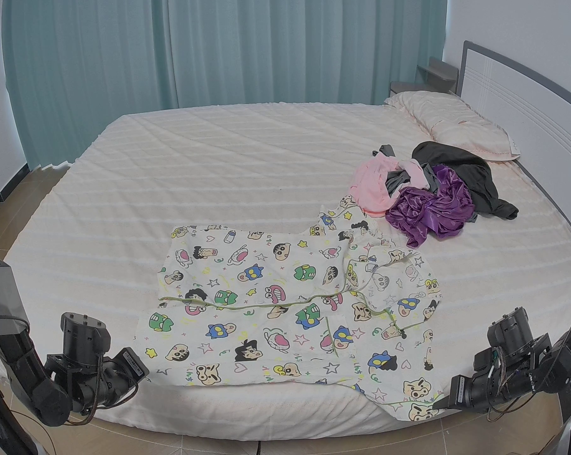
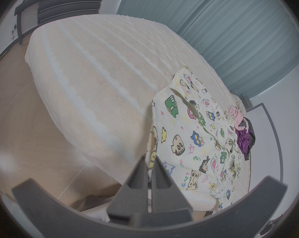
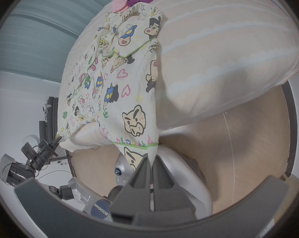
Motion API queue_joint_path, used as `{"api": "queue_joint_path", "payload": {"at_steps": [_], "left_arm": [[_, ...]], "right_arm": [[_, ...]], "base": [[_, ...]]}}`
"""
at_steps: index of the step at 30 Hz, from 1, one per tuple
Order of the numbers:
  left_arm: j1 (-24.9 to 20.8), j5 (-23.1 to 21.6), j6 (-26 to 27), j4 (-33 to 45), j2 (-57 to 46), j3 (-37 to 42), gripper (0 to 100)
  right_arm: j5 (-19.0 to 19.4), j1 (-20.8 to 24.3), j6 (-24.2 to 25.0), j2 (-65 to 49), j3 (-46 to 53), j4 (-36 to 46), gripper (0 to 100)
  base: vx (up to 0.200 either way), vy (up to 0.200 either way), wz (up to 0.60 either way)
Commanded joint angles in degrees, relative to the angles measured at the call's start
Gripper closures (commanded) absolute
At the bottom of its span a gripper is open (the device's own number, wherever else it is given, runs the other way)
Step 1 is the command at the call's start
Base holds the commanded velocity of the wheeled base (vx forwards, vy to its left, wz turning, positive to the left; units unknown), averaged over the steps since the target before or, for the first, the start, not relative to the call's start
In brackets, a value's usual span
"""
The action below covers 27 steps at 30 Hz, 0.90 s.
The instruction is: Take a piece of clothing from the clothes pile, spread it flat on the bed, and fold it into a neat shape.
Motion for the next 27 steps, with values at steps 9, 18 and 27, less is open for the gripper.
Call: {"api": "queue_joint_path", "payload": {"at_steps": [9, 18, 27], "left_arm": [[-0.2, 0.3, 2.9, -0.1, 2.5, 2.6, 100], [-0.2, 0.3, 2.9, -0.3, 2.9, 3.6, 100], [-1.1, 1.8, 2.9, 2.4, 2.4, 4.8, 100]], "right_arm": [[0.0, 0.3, -2.3, -1.4, 3.7, -0.1, 100], [0.0, 0.5, -4.2, -1.8, 5.8, -0.1, 100], [0.0, 1.4, -6.2, -2.2, 8.8, -0.1, 100]], "base": [[0.0, 0.0, 0.0], [0.0, 0.0, 0.0], [0.0, 0.0, 0.0]]}}
